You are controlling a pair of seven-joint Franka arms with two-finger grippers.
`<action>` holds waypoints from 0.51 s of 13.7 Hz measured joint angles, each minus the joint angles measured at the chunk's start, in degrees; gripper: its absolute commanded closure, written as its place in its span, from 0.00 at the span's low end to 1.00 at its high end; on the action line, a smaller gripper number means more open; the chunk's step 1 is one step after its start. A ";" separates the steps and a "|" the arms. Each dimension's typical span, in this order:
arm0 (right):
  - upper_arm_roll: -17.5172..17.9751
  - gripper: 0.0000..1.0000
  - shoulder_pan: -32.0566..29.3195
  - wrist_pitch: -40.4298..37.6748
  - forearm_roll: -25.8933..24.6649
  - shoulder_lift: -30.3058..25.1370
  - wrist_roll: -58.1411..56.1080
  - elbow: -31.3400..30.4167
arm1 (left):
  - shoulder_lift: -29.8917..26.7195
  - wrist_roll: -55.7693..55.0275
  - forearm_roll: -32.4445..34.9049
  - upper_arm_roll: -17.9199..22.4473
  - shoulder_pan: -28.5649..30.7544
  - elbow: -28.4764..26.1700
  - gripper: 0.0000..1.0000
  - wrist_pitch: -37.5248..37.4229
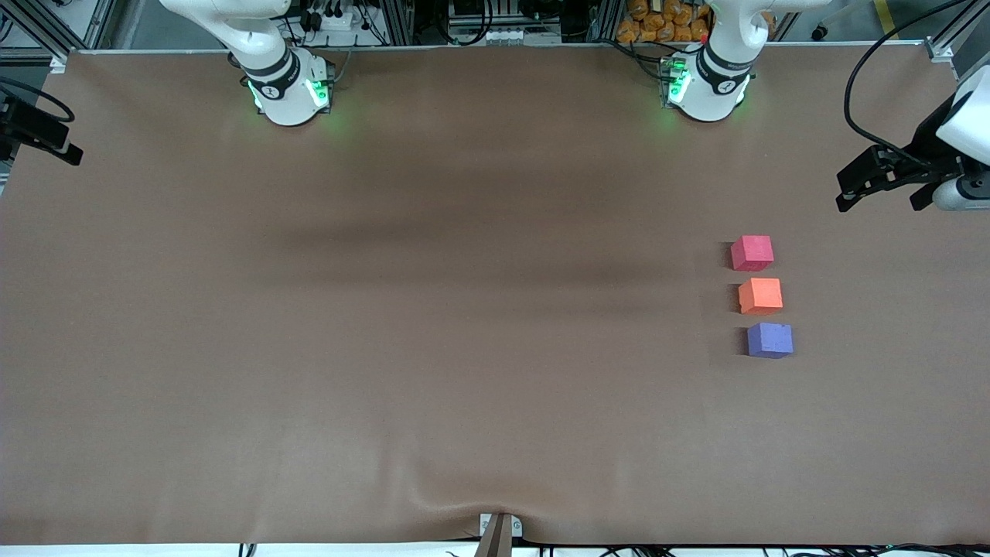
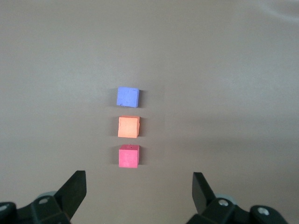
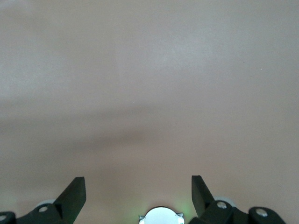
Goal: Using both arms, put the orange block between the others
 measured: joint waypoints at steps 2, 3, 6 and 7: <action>0.00 0.00 0.00 0.00 0.00 0.00 0.00 0.00 | 0.00 -0.32 0.09 0.03 0.00 0.00 0.00 0.00; 0.00 0.00 0.00 0.00 0.00 0.00 0.00 0.00 | 0.00 -0.32 0.30 0.04 0.00 0.00 0.00 0.00; 0.00 0.00 0.00 0.00 0.00 0.00 0.00 0.00 | 0.00 -0.33 0.71 0.07 -0.01 -0.02 0.00 0.00; 0.00 0.00 0.00 0.00 0.00 0.00 0.00 0.00 | 0.00 -0.33 0.71 0.07 -0.02 -0.07 0.00 0.00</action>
